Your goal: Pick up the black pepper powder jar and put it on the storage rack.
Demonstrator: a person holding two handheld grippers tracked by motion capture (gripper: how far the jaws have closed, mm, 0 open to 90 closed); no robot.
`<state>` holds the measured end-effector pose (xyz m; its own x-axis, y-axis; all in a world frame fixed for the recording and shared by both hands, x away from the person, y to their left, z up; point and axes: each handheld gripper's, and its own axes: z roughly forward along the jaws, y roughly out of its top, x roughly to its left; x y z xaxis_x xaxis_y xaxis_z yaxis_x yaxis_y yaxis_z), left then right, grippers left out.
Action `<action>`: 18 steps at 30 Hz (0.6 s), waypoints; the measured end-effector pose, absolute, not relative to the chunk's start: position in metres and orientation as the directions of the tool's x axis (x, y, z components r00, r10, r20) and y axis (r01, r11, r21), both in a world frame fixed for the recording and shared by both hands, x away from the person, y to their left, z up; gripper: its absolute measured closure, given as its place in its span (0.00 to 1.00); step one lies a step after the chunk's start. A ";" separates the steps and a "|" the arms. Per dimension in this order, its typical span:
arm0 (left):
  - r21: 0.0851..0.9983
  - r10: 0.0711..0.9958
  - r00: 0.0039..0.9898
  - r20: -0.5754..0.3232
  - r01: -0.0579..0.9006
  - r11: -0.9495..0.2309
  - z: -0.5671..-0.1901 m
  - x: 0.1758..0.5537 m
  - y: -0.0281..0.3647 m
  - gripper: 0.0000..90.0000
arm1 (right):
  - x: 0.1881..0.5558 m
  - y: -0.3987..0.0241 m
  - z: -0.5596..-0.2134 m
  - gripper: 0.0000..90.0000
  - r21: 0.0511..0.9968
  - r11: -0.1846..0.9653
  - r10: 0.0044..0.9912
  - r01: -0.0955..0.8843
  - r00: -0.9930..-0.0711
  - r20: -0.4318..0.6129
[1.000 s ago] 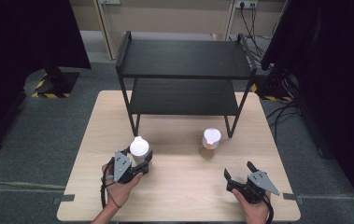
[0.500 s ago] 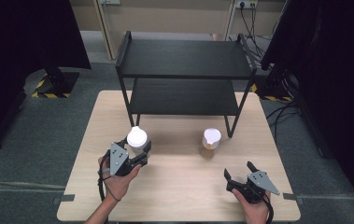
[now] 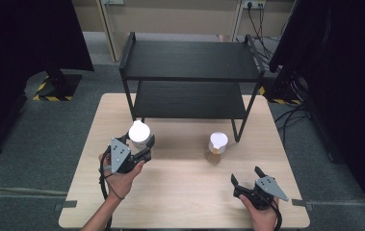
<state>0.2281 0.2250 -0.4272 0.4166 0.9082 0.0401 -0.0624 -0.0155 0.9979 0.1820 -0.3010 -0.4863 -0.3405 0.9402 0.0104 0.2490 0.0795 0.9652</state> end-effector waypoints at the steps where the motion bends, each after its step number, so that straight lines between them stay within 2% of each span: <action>1: 0.998 0.909 0.415 0.038 -0.064 -0.013 -0.426 0.229 0.225 0.34 | 0.182 -0.301 -0.486 0.05 0.965 0.080 0.940 0.248 -0.340 0.010; 18: 0.995 0.920 0.391 0.035 -0.103 0.006 -0.403 0.241 0.219 0.34 | 0.182 -0.301 -0.487 0.05 0.966 0.077 0.941 0.249 -0.339 0.013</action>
<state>0.2415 0.2189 -0.4032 0.3910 0.9197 0.0348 -0.1029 0.0061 0.9947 0.1819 -0.3012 -0.4866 -0.3391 0.9407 0.0127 0.2486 0.0765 0.9656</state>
